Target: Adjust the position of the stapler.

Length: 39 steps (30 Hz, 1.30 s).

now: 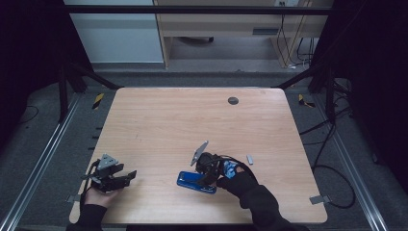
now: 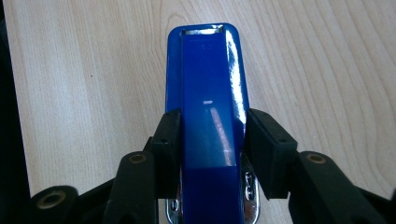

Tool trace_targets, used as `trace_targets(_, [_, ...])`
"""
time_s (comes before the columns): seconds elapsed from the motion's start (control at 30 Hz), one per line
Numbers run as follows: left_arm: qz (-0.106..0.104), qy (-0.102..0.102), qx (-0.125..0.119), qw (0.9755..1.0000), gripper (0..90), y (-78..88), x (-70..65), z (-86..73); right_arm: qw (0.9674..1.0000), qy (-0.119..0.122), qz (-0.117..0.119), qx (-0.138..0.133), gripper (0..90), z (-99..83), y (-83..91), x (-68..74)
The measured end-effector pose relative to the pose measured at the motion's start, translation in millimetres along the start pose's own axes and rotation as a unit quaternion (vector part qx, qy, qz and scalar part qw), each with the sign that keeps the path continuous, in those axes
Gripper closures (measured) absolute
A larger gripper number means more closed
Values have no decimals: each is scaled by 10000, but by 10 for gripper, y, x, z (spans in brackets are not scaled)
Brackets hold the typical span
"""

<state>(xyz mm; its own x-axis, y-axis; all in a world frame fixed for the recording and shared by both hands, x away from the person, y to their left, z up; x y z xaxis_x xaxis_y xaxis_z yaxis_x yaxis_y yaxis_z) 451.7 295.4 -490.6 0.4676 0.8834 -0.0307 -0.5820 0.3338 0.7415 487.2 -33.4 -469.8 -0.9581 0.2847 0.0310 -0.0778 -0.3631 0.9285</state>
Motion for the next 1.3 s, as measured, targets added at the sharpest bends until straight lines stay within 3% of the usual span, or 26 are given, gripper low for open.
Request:
trace_targets(0.23, [-10,3,24,10000,378,-7,0,-2,9998,85,177,66,639,4,-53,-12])
trace_targets(0.93, [-21,-10,51,10000,378,-17,-3,-4,9984,494,68,256,659,-8,27,15])
trace_targets(1.3, [-56,-17,72,10000,378,-26,-17,-2,9946,975,321,181,659,-106,69,119])
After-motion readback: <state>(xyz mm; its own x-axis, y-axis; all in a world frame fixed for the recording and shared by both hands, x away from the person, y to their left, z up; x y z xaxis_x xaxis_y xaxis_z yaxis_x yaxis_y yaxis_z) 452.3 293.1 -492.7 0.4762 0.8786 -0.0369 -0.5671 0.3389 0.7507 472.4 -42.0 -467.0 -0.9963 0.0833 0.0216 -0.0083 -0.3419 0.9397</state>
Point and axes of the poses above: each handheld gripper's, and its own axes: y roughly backward along the jaws, z roughly out of its top, x roughly to its left, the point moved 2 cm from there along -y, roughly forward along the jaws, and after that the axes turned 5 degrees about x, right-handed, at the moved point
